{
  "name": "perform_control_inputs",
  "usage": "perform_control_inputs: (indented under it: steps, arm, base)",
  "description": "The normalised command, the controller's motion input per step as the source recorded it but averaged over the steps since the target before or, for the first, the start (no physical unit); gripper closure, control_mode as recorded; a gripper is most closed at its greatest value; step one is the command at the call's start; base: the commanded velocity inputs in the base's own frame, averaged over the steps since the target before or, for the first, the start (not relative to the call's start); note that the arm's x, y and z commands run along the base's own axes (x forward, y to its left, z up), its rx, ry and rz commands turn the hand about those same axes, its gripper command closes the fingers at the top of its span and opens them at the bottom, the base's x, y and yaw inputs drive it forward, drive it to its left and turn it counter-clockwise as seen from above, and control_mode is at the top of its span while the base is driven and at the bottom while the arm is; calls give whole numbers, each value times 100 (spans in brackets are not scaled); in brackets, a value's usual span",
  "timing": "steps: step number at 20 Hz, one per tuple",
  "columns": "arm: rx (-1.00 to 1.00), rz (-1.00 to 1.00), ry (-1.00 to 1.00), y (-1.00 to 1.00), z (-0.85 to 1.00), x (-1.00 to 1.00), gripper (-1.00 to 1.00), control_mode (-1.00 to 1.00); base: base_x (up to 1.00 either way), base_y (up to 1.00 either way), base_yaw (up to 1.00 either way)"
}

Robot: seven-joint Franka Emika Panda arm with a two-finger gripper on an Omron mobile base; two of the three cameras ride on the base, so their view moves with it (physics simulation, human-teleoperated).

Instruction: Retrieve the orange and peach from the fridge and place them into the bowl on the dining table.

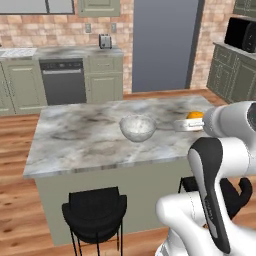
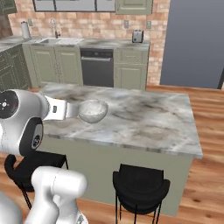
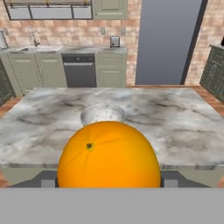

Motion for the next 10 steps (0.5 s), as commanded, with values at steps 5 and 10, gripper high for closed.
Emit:
perform_control_inputs:
  steps: [5, 10]
  arm:
    - [8, -1, 5, 0, 0, 98, 100, -100]
    - [10, 0, 21, 0, 0, 86, 100, -100]
  base:
    - [0, 0, 0]
    - [0, 0, 0]
